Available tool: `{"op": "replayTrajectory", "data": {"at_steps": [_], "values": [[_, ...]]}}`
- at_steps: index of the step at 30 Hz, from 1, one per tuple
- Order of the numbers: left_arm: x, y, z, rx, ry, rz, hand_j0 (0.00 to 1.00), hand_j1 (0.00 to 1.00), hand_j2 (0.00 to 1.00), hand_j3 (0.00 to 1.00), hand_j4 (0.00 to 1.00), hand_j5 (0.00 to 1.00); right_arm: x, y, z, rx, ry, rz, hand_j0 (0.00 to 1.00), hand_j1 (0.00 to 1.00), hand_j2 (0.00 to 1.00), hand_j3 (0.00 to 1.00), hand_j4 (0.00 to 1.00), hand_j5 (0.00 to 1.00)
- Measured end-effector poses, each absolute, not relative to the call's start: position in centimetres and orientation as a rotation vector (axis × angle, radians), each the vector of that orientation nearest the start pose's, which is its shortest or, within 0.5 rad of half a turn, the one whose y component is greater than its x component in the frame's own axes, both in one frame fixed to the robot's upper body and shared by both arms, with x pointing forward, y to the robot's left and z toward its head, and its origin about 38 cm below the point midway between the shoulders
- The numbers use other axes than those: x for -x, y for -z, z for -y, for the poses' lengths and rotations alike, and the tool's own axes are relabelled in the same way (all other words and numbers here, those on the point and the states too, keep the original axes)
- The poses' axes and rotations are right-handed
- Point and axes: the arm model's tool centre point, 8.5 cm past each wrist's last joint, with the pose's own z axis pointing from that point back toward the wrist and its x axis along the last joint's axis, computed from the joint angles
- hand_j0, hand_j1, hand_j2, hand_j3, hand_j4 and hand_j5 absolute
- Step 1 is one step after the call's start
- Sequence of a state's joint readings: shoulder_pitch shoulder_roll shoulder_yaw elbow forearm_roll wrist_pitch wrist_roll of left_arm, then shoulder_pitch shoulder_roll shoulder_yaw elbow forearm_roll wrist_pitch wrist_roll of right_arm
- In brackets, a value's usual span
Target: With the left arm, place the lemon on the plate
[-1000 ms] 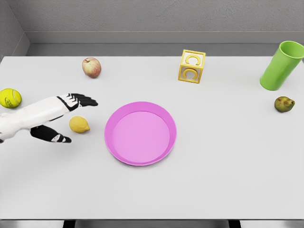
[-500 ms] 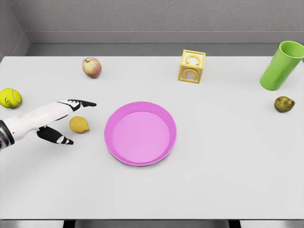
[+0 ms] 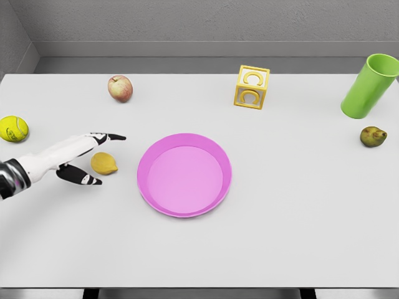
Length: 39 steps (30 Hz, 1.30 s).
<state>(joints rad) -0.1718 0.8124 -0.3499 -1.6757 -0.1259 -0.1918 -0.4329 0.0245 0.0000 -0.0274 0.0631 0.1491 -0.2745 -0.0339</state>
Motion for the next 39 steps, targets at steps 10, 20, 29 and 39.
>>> {"op": "replayTrajectory", "data": {"at_steps": [10, 20, 29, 39], "values": [[-37.7, -14.8, -32.3, -0.208, 1.456, 1.373, 0.88, 0.88, 0.88, 0.88, 0.88, 0.88, 0.9, 25.8, 27.0, 0.097, -0.125, 0.184, 1.00, 1.00, 1.00, 1.00, 1.00, 1.00], [-37.6, -13.8, -32.3, -0.191, 1.451, 1.352, 0.85, 0.85, 0.85, 0.85, 0.85, 0.85, 0.9, 25.8, 27.0, 0.097, -0.125, 0.184, 1.00, 1.00, 1.00, 1.00, 1.00, 1.00], [-38.0, -13.6, -32.8, -0.198, 1.435, 1.340, 0.81, 0.81, 0.81, 0.81, 0.81, 0.81, 0.9, 25.8, 27.0, 0.097, -0.125, 0.184, 1.00, 1.00, 1.00, 1.00, 1.00, 1.00], [-38.4, -12.9, -32.9, -0.193, 1.425, 1.324, 0.81, 0.81, 0.81, 0.81, 0.81, 0.81, 0.9, 25.8, 27.0, 0.097, -0.125, 0.184, 1.00, 1.00, 1.00, 1.00, 1.00, 1.00]]}}
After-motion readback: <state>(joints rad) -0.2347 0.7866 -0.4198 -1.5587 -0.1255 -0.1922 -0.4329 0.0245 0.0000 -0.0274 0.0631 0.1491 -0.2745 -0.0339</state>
